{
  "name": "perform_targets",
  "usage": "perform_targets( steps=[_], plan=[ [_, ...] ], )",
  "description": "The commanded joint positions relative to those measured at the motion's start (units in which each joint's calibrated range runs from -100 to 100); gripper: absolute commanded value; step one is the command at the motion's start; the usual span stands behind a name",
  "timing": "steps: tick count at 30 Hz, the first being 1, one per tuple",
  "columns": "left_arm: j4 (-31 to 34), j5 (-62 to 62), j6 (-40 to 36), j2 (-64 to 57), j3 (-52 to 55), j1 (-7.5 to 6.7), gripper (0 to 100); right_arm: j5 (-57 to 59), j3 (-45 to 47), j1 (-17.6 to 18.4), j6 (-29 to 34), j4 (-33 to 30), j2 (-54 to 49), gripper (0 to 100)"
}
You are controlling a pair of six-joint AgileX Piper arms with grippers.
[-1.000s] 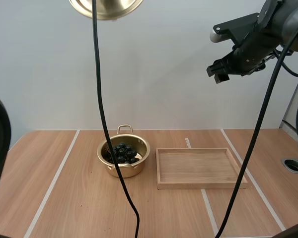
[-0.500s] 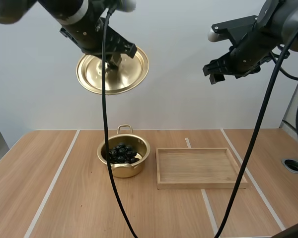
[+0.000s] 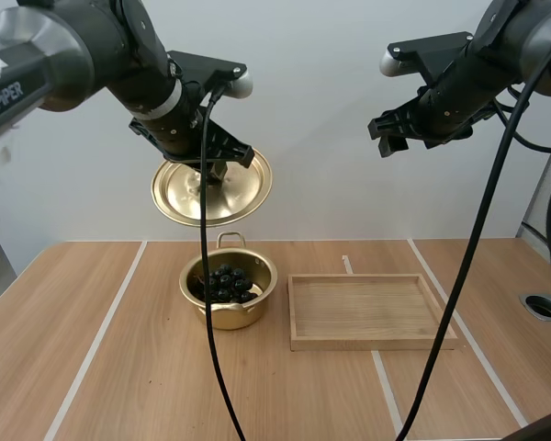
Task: Open the pot, put the grape inside, and close it
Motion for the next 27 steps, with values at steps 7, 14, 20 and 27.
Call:
perform_targets(
  steps=[7,14,20,27],
  plan=[
    [-0.4,-1.2,-0.2,7.1,1.0,-0.16,0,0.6,-0.3,-0.2,-0.5,1.0,-1.0,100],
    [-1.4,-7.9,0.0,10.6,5.3,-0.16,0,-0.2,-0.3,-0.2,-0.6,1.2,-1.0,100],
    [-2.3,-11.1,0.5,13.3,7.1,-0.16,0,-1.7,-0.3,-0.2,-0.5,1.2,-1.0,100],
    [-2.6,-12.5,0.5,16.1,7.4,-0.16,0,-2.5,-0.3,-0.2,-0.5,1.2,-1.0,100]
  ],
)
